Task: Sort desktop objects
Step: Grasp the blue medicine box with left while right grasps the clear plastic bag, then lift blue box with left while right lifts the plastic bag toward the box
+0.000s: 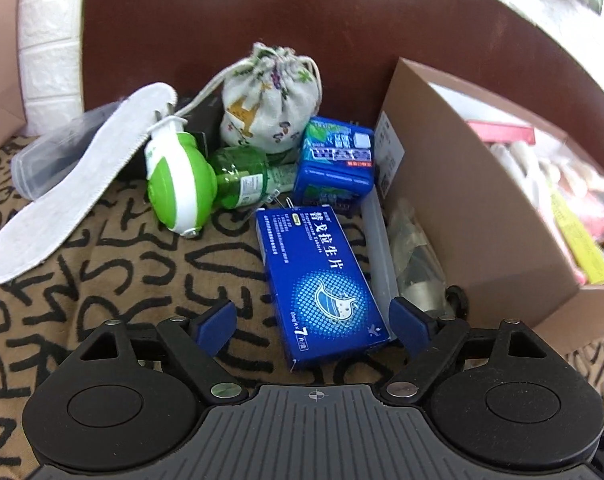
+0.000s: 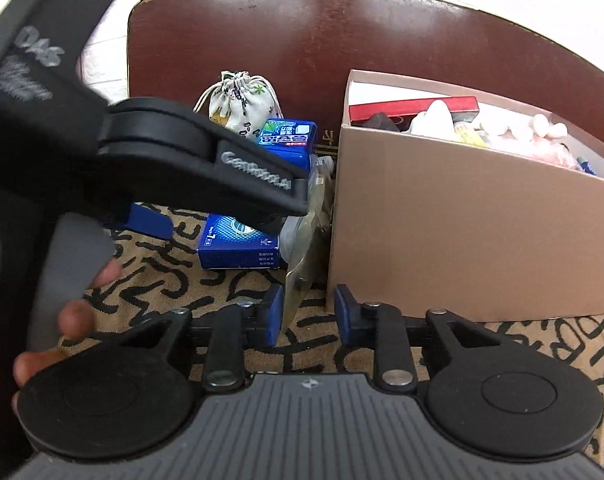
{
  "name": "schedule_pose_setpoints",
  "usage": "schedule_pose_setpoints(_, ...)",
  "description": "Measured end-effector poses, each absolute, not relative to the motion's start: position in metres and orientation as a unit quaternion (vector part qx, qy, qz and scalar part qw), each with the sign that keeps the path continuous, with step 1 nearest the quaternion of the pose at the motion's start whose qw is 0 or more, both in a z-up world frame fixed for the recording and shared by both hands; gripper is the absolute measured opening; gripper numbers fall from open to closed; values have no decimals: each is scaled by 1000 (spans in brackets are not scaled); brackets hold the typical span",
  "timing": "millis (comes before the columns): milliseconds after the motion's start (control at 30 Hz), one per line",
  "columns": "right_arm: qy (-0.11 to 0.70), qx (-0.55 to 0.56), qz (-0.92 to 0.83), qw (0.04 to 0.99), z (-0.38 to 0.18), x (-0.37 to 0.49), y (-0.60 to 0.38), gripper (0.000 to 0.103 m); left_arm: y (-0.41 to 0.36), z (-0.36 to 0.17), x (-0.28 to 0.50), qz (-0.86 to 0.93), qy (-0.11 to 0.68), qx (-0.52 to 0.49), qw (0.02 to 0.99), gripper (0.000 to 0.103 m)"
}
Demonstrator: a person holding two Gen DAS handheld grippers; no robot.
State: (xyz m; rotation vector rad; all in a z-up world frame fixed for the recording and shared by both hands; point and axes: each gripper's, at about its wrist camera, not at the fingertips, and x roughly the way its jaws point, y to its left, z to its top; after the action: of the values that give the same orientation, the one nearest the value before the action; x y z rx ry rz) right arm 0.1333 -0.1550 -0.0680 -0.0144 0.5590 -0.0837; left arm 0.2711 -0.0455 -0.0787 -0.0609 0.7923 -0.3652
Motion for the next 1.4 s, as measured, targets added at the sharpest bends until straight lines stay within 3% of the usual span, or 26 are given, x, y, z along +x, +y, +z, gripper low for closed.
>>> schedule_pose_setpoints(233,279,3,-39,960,-69,135,-157,14,-43,-88,278,-126,378,-3,917,89)
schedule_pose_setpoints(600,268,3,-38,963,-68,139,-162,14,-55,-90,296,-113,385,42,915,90)
schedule_pose_setpoints(667,267,6,-38,963,-67,142,-162,14,-55,-90,296,-109,384,50,916,80)
schedule_pose_setpoints(733,270,11,-36,962,-67,144,-164,14,-54,-88,292,-116,381,54,915,62)
schedule_pose_setpoints(767,270,14,-34,962,-67,142,-166,14,-53,-87,289,-121,381,55,915,61)
schedule_pose_setpoints(1400,332,63,31,941,-58,37,-190,10,-42,-83,149,-171,386,79,903,61)
